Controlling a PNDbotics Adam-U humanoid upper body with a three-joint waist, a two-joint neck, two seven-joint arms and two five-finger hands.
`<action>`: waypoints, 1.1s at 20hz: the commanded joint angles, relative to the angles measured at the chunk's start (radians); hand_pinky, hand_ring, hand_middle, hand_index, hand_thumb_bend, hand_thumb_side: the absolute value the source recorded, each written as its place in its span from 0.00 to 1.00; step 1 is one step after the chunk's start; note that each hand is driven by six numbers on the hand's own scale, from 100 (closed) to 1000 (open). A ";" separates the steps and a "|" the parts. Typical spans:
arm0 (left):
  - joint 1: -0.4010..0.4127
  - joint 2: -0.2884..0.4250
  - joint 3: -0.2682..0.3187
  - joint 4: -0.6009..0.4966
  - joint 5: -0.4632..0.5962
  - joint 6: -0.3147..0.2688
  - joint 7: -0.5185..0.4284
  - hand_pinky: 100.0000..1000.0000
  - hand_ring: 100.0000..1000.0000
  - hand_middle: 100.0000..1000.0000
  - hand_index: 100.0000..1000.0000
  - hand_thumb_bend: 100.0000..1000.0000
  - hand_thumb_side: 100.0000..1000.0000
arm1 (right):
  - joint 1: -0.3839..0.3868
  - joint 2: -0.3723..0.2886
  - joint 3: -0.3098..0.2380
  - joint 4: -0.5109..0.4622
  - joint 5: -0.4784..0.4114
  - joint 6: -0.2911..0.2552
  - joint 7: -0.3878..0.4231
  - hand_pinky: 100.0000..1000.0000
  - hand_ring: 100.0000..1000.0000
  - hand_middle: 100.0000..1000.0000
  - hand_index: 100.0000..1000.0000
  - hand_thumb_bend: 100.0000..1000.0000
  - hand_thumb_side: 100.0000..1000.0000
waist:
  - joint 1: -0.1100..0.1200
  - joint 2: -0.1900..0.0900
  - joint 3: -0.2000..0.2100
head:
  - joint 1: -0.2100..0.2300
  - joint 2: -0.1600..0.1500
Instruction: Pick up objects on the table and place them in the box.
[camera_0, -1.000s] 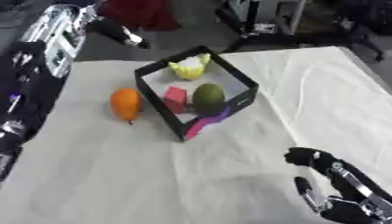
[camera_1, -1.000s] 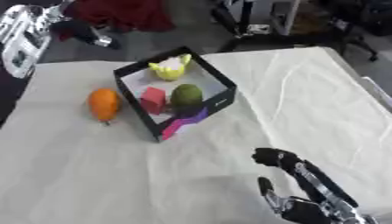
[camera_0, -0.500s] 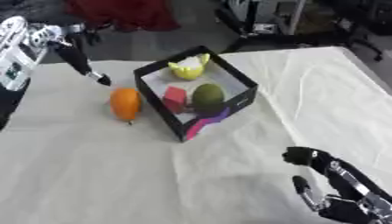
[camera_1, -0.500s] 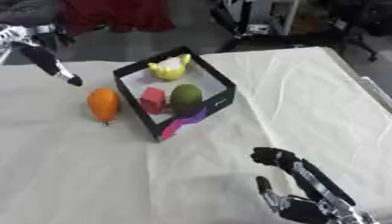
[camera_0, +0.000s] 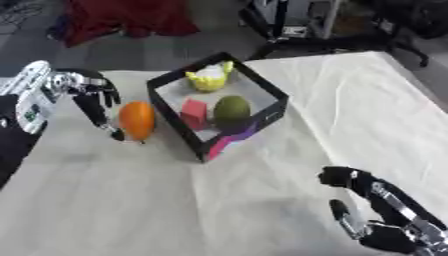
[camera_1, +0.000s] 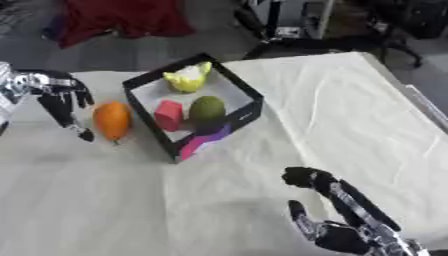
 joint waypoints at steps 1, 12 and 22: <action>-0.014 -0.012 0.017 0.028 -0.036 0.009 0.072 0.70 0.62 0.67 0.80 0.75 0.25 | -0.004 -0.012 -0.004 -0.013 0.002 -0.001 -0.002 0.86 0.81 0.76 0.88 0.00 0.26 | -0.010 -0.021 -0.001 | -0.005 -0.002; 0.000 -0.087 0.032 0.123 -0.167 0.039 0.376 0.65 0.54 0.59 0.74 0.62 0.22 | -0.004 -0.008 -0.002 -0.012 0.000 -0.001 0.000 0.86 0.81 0.76 0.88 0.00 0.26 | -0.013 -0.019 -0.004 | -0.013 -0.002; 0.014 -0.174 0.064 0.202 -0.237 0.150 0.768 0.38 0.24 0.25 0.43 0.14 0.10 | -0.005 -0.005 0.000 -0.012 -0.002 -0.001 0.003 0.86 0.81 0.76 0.88 0.00 0.27 | -0.016 -0.018 -0.006 | -0.015 -0.002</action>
